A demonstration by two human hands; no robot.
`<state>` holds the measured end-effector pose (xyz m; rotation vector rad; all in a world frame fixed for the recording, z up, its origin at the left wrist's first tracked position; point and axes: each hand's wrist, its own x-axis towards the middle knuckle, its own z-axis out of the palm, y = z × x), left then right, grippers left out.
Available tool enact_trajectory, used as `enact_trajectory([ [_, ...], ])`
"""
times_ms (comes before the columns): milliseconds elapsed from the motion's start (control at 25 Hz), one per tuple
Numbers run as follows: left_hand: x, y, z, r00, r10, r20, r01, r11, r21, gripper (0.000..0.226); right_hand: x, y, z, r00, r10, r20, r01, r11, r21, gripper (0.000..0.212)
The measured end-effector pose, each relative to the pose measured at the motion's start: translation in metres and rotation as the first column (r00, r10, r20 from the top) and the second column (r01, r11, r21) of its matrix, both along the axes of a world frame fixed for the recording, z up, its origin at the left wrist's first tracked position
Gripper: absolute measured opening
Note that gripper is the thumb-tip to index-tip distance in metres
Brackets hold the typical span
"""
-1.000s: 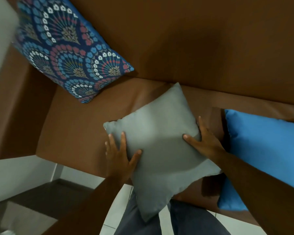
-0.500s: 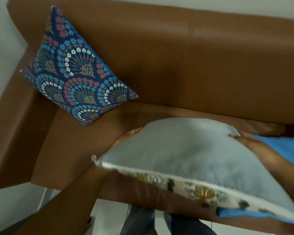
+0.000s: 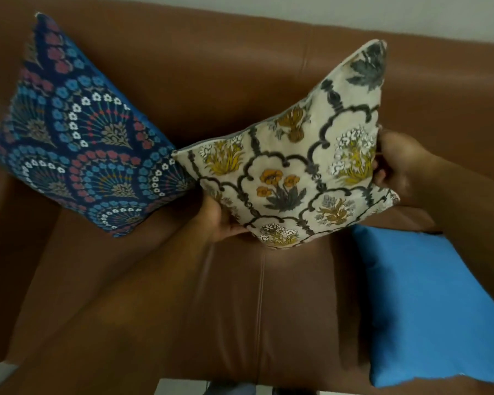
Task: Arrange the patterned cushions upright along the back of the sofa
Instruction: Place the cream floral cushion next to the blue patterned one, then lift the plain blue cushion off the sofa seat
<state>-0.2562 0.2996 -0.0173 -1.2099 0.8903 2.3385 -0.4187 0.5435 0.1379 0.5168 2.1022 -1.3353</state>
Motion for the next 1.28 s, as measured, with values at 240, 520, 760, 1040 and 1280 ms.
enact_trajectory([
  [240,0.003,-0.001,-0.011,1.0,-0.002,-0.006,0.002,0.998,-0.07,0.097,-0.002,-0.014,-0.02,0.997,-0.014,-0.074,0.02,0.997,0.071,0.05],
  [520,0.056,0.043,-0.026,0.975,0.014,0.224,0.08,0.91,-0.407,0.084,0.09,0.061,-0.055,0.896,-0.026,-0.444,0.023,1.0,-0.013,0.044],
  [760,0.107,0.243,-0.034,0.748,-0.573,0.334,0.657,0.573,-0.49,0.059,0.202,0.285,-0.101,0.791,0.607,-0.074,-0.461,0.671,0.581,0.074],
  [1040,0.026,0.448,-0.021,0.405,-0.78,0.478,0.279,-0.392,-0.877,0.081,0.124,0.437,-0.147,0.511,0.851,0.121,-0.612,0.261,0.747,0.092],
  [1280,0.019,0.493,-0.053,0.478,-0.622,0.62,0.289,-0.555,-0.78,0.078,0.103,0.455,-0.199,0.543,0.84,-0.01,-0.646,0.425,0.634,0.091],
])
